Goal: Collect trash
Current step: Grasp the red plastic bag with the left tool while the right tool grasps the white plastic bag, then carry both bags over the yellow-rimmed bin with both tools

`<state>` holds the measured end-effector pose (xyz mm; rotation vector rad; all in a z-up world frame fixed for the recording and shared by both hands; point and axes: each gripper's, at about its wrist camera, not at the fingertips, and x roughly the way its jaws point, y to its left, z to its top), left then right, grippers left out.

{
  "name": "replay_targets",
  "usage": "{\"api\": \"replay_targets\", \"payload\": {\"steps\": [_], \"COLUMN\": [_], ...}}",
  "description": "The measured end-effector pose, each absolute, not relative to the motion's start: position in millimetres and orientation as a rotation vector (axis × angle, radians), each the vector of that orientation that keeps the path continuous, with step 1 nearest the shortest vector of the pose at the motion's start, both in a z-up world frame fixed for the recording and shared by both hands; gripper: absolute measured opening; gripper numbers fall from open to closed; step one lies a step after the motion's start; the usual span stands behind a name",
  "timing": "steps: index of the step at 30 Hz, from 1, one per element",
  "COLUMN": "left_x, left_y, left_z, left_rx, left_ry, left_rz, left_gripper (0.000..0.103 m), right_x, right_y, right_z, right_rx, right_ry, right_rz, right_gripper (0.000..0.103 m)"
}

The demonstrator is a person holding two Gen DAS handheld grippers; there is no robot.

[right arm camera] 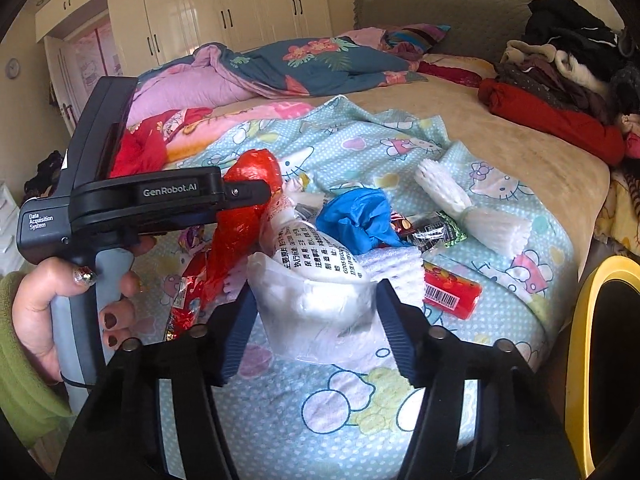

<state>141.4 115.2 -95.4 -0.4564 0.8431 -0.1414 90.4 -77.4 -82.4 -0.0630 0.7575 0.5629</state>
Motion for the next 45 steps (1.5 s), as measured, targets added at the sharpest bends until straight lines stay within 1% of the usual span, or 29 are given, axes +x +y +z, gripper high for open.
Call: {"api": "replay_targets", "payload": {"steps": [2, 5, 12, 20, 26, 36, 45], "left_x": [139, 135, 125, 117, 109, 108, 106], "left_y": [116, 117, 121, 116, 98, 61, 29], "left_z": [-92, -83, -46, -24, -24, -34, -31], "left_rx": [-0.473, -0.503, -0.54, -0.534, -0.542, -0.443, -0.404], "left_ry": [0.831, 0.797, 0.658, 0.601, 0.608, 0.653, 0.661], "left_rz": [-0.146, -0.156, -0.162, -0.183, -0.223, -0.254, -0.31], "left_gripper": [0.036, 0.034, 0.033, 0.033, 0.032, 0.032, 0.032], "right_x": [88, 85, 77, 82, 91, 100, 100], "right_y": [-81, -87, -104, -115, -126, -145, -182], "right_z": [-78, -70, -45, -27, -32, -29, -14], "right_rx": [-0.062, -0.052, -0.029, -0.002, 0.071, 0.172, 0.226], "right_ry": [0.744, 0.729, 0.652, 0.588, 0.604, 0.596, 0.542], "right_rz": [0.556, 0.551, 0.535, 0.498, 0.479, 0.437, 0.389], "right_gripper": [0.05, 0.046, 0.044, 0.044, 0.044, 0.044, 0.044]}}
